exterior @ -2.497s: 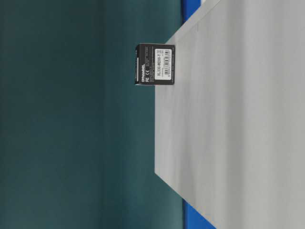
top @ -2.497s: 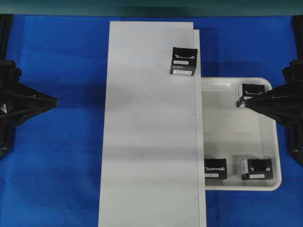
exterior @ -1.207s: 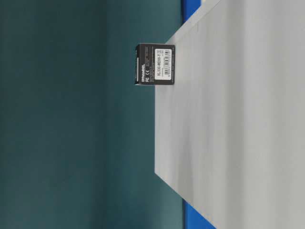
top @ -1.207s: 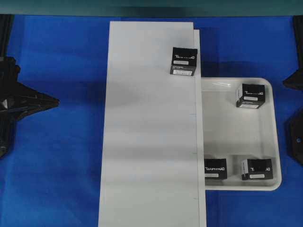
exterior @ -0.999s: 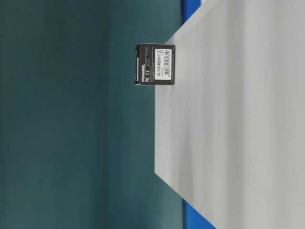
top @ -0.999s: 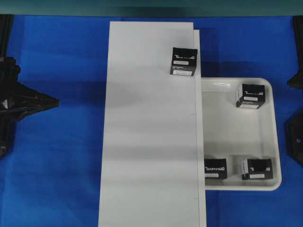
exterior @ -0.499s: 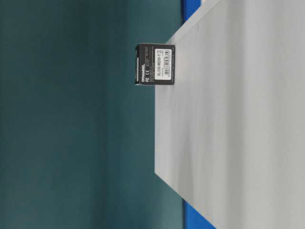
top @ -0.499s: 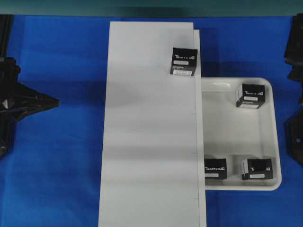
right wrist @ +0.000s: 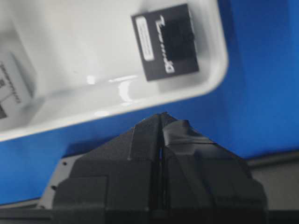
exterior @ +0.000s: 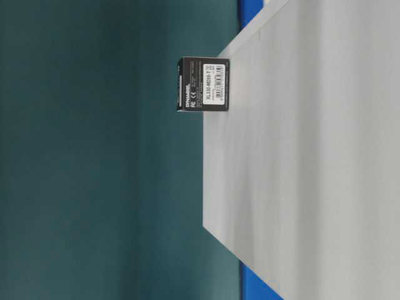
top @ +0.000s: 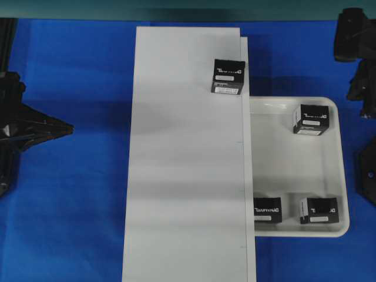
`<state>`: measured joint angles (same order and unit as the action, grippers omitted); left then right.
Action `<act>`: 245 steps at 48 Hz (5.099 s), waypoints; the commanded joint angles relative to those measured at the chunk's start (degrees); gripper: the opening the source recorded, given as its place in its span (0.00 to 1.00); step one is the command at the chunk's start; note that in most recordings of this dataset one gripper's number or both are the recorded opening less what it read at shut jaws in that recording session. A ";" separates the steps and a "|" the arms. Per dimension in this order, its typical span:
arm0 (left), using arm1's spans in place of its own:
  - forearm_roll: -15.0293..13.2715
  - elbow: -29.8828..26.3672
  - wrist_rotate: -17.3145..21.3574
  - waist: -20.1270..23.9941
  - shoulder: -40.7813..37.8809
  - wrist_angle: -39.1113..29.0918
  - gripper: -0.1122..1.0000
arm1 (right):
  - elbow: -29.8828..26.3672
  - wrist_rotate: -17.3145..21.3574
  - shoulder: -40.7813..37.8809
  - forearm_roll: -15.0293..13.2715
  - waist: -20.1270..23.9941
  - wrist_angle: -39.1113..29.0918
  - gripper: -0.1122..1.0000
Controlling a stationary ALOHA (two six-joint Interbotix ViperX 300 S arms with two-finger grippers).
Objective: Place the box from the white plastic tray onto the white base.
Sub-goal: 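Move the right gripper over the upper-right box in the tray, then lower the open right gripper around the box and close it, then lift the grasped box up out of the tray with the right gripper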
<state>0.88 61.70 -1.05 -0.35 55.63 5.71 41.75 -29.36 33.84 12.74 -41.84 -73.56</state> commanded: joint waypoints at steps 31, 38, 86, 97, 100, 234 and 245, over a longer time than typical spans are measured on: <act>0.09 -1.85 -0.18 -0.09 -0.44 0.18 0.04 | -2.20 -4.83 -5.71 3.78 -0.09 -0.09 0.22; 0.09 -1.85 -0.18 -0.09 -0.53 0.26 0.04 | -2.02 -4.39 -6.77 3.16 0.70 2.20 0.56; 0.09 -2.20 -0.18 -0.26 -0.70 0.09 0.04 | 8.70 -1.76 -8.35 -5.71 8.53 18.46 1.00; 0.09 -2.29 -0.18 -0.26 -0.79 -0.70 0.04 | 9.14 -1.76 -10.37 -6.59 8.61 20.30 1.00; 0.09 -2.20 -0.18 -0.26 -0.79 -0.70 0.04 | 9.14 -1.67 -10.99 -6.42 8.70 21.01 1.00; 0.09 -4.04 -0.09 0.18 -0.09 -0.97 0.04 | 12.83 -1.05 -17.58 -2.64 9.40 27.77 0.63; 0.09 -4.22 -0.09 -0.18 0.00 -1.58 0.04 | 6.68 2.99 -11.25 -2.55 9.40 15.73 0.63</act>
<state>0.79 58.97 -1.14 -0.26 55.99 3.96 51.42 -26.81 20.39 9.93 -32.70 -54.05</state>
